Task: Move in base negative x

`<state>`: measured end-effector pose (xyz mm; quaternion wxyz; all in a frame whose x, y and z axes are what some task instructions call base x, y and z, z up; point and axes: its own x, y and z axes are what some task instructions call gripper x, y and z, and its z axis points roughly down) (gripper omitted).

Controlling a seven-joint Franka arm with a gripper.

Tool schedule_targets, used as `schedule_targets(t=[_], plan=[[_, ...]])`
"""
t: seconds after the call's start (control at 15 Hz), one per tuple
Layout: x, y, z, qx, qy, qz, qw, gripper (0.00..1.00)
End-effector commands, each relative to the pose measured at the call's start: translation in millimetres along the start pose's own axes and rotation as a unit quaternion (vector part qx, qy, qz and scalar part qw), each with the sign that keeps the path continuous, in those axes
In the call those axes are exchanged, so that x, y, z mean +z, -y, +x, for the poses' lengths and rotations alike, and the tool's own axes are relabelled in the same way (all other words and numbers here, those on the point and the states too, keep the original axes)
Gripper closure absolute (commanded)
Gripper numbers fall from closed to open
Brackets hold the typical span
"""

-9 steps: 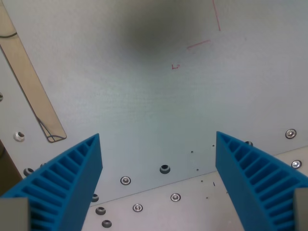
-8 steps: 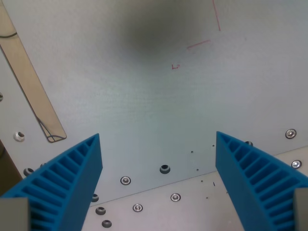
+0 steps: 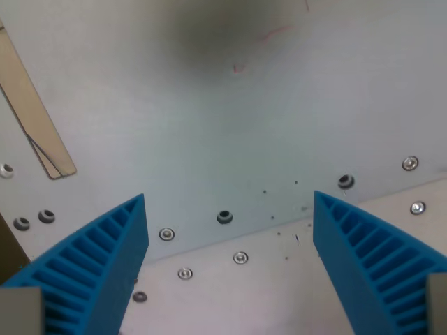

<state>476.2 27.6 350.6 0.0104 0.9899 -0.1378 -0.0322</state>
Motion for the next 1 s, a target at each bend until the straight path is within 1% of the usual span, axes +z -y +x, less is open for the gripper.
schedule_targets(t=[0.07, 1.0], plan=[[-0.5, -15.9, -27.3, -0.002, -0.028, 0.01, 0.9996, 0.0], [16.9, -54.7, -96.3, -0.002, -0.028, 0.01, 0.9996, 0.0]])
